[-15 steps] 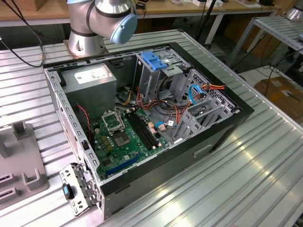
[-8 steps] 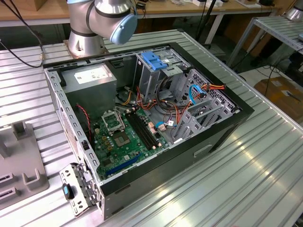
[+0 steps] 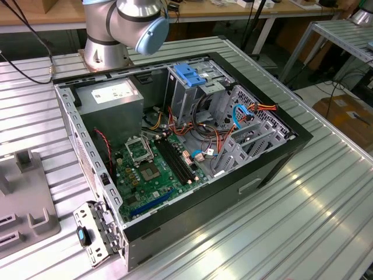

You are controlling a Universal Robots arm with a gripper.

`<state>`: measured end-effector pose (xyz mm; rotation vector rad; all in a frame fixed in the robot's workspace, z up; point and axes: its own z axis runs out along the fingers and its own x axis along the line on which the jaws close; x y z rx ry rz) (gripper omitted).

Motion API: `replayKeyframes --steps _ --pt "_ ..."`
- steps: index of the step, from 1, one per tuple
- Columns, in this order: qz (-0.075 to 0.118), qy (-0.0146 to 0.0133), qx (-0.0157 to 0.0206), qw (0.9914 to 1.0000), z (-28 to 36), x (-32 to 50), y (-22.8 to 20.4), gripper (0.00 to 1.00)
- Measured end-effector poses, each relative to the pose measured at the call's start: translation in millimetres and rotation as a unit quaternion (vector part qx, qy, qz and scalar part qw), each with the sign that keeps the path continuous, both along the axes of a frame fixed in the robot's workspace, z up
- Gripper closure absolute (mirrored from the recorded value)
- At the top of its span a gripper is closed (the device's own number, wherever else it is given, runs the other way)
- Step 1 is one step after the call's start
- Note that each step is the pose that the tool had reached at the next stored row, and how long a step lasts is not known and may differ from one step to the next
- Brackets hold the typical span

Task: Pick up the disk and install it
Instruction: 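Reach for the disk, then pick up the disk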

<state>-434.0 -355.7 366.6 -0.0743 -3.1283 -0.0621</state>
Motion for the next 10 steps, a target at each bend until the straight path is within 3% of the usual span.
replayKeyframes --steps 3,10 --pt "0.033 0.0000 -0.0001 0.99945 -4.2 1.6 0.3 0.89" --pt "0.037 0.0000 -0.0009 0.99933 -5.0 4.2 0.3 0.89"
